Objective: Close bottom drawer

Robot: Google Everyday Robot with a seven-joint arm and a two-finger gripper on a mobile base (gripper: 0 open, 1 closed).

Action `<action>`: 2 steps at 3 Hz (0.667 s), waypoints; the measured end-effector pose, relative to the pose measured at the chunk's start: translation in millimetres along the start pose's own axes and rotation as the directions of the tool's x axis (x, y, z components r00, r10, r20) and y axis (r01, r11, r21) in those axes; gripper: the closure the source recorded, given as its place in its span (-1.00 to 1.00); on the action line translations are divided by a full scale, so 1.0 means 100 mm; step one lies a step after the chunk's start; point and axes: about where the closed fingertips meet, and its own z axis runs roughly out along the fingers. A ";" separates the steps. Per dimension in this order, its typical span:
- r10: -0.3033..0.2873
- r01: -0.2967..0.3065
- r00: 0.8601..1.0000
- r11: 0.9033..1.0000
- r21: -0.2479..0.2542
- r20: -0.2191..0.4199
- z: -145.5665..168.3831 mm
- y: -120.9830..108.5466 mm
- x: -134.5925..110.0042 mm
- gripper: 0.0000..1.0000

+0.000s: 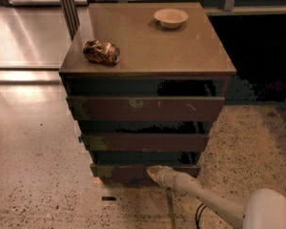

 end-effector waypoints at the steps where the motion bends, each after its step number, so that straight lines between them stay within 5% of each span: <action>1: 0.000 0.000 1.000 1.000 0.000 0.000 0.00 0.00 0.00 1.00; 2: 0.002 -0.003 1.000 1.000 -0.020 -0.017 0.06 0.08 0.06 1.00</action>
Offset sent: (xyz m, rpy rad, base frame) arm -0.0086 0.0119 -0.0189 -0.0088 0.0485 0.0308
